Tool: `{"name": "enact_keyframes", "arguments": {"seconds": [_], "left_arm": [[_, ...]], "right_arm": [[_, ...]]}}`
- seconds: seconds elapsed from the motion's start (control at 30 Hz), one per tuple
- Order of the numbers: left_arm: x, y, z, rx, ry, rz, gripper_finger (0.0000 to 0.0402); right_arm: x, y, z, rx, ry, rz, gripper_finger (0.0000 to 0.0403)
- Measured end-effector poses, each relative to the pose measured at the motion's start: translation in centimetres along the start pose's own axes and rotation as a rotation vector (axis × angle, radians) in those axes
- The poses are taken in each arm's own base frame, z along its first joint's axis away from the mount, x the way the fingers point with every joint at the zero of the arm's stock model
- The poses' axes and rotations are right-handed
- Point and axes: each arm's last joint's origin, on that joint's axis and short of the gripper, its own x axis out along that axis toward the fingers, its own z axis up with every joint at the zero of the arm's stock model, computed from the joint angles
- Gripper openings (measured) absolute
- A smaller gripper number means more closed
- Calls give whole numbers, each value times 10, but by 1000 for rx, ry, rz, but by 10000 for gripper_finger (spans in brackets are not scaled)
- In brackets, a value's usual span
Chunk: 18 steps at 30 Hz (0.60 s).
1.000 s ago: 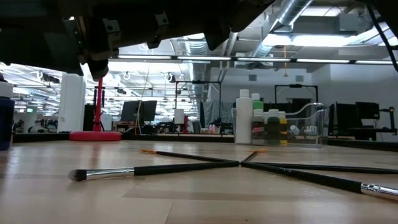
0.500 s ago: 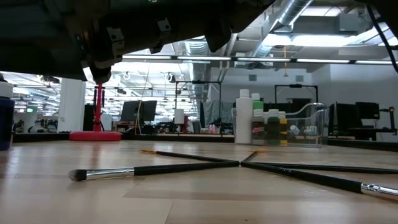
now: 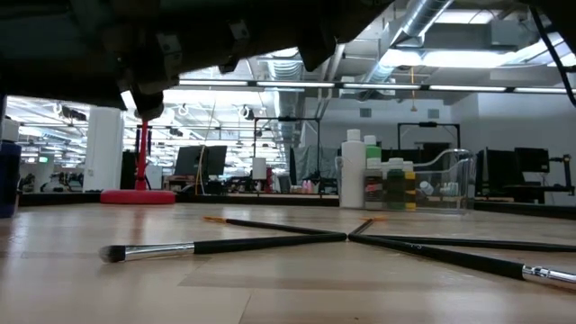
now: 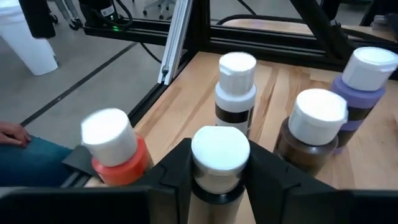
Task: Pick & Place Paint Supplies
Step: Put the small black paint bottle into the transparent bin
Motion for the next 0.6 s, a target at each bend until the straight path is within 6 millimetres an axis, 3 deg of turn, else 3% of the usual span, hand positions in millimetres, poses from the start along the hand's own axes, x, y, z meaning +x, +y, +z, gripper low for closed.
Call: {"name": "enact_keyframes", "arguments": {"seconds": [0.13,0.3,0.47,0.6], "left_arm": [[0,0,0,0,0,0,8],[0,0,0,0,0,0,8],[0,0,0,0,0,0,8],[0,0,0,0,0,0,8]], "right_arm": [[-23,3,27,8,61,-4,107],[-70,4,67,-57,167,-75,107],[-136,3,112,-161,218,-240,107],[-200,-4,123,-141,242,-336,107]]}}
